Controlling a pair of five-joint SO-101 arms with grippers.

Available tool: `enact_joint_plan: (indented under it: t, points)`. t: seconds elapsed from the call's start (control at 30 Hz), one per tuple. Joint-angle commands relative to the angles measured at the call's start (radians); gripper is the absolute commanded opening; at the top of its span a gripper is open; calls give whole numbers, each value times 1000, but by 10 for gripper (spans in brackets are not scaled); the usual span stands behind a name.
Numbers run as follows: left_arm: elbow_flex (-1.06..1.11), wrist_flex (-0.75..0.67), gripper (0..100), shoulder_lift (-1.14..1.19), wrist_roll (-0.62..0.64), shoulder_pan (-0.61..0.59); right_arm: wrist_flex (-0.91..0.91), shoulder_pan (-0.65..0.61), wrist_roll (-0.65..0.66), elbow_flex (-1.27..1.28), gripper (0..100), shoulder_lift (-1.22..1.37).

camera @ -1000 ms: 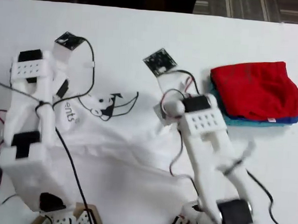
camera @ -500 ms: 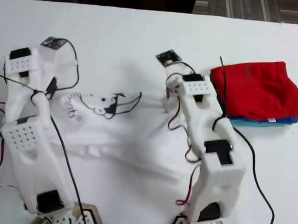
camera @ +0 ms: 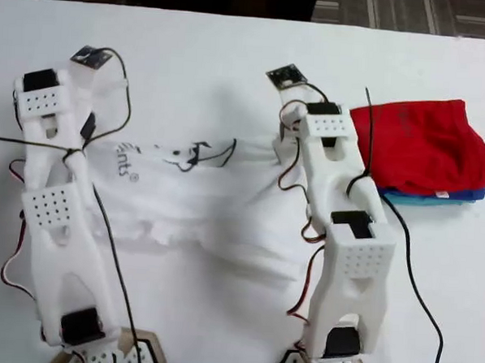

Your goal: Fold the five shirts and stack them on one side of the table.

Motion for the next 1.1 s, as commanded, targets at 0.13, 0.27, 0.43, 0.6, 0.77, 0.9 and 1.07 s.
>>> enact_joint_plan:
  t: [0.13,0.27,0.43,0.6,0.77,0.9,1.07]
  points:
    - [-254,180,27,8,8,43,119,-19,-6,-103,20,-44]
    - [-282,183,27,6,3,41,131,-35,-6,-97,20,-128]
    - [-278,186,26,-6,9,40,186,-62,-6,-61,20,-243]
    - [-120,186,26,-183,11,26,185,-76,-6,91,20,-397]
    - [308,183,27,-494,2,34,163,-113,-6,273,20,-572]
    - [668,161,27,-715,-58,37,134,-171,0,450,20,-696]
    - [1067,52,27,-947,-133,18,84,-236,3,667,20,-808]
